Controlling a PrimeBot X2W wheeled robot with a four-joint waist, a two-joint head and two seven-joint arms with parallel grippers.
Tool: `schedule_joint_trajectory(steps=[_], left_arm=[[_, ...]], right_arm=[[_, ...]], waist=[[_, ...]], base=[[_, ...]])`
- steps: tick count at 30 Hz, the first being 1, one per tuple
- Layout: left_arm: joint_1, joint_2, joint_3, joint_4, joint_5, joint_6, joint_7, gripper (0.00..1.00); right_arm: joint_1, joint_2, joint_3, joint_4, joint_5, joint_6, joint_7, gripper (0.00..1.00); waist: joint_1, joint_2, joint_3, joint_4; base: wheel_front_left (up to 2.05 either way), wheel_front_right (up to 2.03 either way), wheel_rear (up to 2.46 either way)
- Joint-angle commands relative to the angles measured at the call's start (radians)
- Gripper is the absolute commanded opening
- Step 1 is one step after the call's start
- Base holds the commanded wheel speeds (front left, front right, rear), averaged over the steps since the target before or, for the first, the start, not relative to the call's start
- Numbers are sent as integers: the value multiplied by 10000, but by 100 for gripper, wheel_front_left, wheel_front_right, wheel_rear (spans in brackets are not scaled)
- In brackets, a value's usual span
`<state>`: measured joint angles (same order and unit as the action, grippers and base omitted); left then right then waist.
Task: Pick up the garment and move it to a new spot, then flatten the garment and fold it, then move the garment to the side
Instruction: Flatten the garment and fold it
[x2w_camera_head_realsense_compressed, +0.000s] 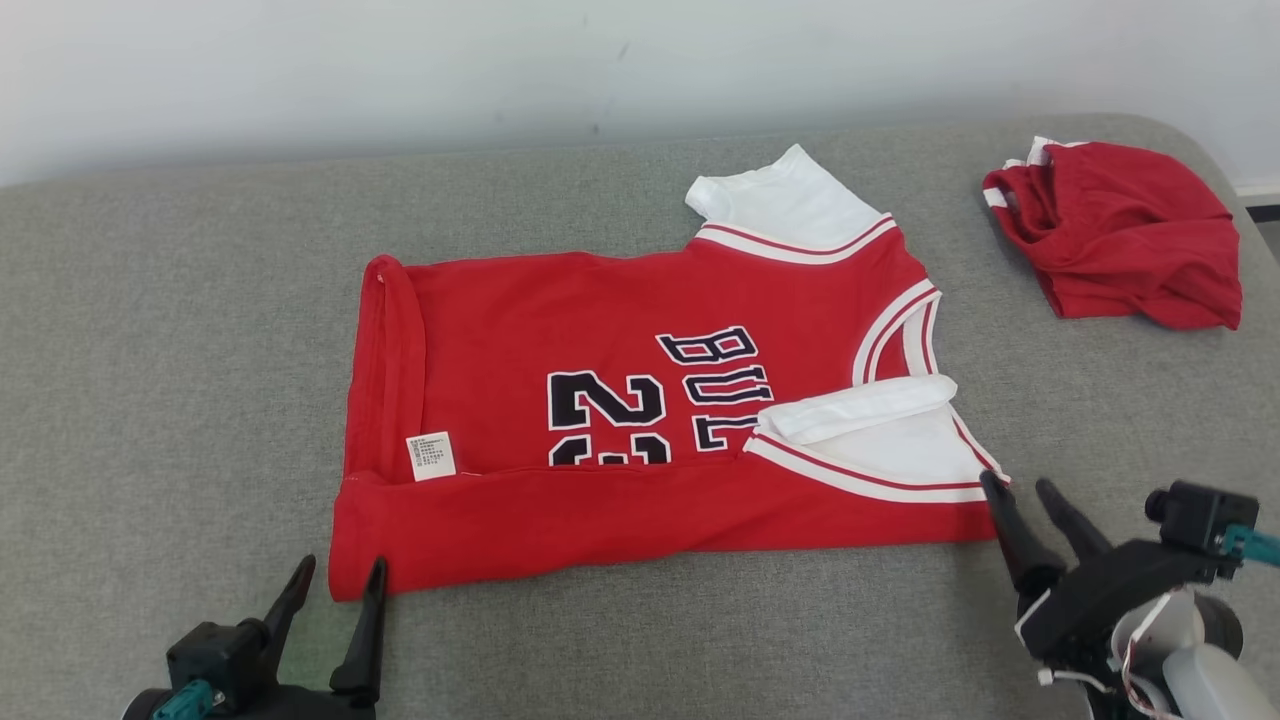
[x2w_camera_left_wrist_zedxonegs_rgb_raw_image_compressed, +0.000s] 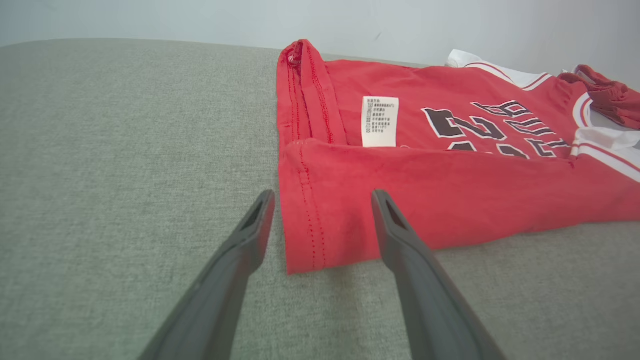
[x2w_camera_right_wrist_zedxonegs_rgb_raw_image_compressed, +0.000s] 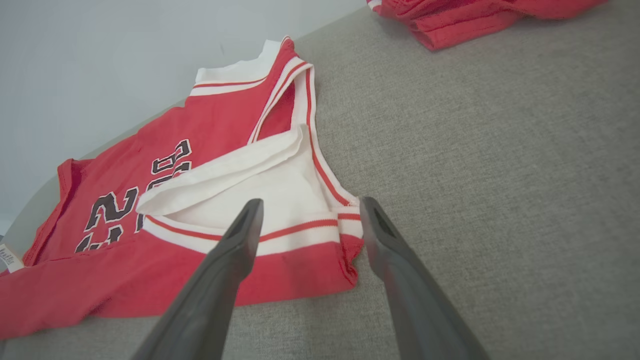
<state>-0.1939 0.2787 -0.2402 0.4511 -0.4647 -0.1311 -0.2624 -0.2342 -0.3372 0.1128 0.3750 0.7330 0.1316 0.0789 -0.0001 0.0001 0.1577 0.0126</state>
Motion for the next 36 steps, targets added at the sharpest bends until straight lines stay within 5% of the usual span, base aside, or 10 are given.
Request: schedule_joint_trajectory(steps=[1, 18, 19, 20, 21, 36], left_arm=[[104, -56, 91, 36, 119, 19, -29, 100], [-590, -574, 361, 1380, -98, 19, -31, 100], [-633, -589, 363, 1471, -127, 19, -31, 100], [-693, -613, 355, 1580, -189, 19, -31, 67], [-787, -660, 200, 1824, -331, 19, -31, 0], [505, -499, 373, 1089, -434, 25, -31, 0]], right_arm=[[291, -41, 38, -89, -107, -25, -34, 100], [89, 253, 535, 777, -1130, -25, -485, 100], [-24, 281, 555, 908, -1137, -25, -549, 91], [-127, 320, 594, 1050, -1142, -25, -611, 31], [-289, 379, 708, 1361, -1155, -25, -717, 0], [1046, 83, 738, 976, -471, -26, -1277, 0]], waist=[[1, -1, 26, 29], [1, -1, 287, -101], [1, -1, 289, -106], [1, -1, 290, -112], [1, -1, 265, -101], [1, -1, -616, -24]], base=[[0, 0, 0], [0, 0, 0], [0, 0, 0], [0, 0, 0], [0, 0, 0], [0, 0, 0]])
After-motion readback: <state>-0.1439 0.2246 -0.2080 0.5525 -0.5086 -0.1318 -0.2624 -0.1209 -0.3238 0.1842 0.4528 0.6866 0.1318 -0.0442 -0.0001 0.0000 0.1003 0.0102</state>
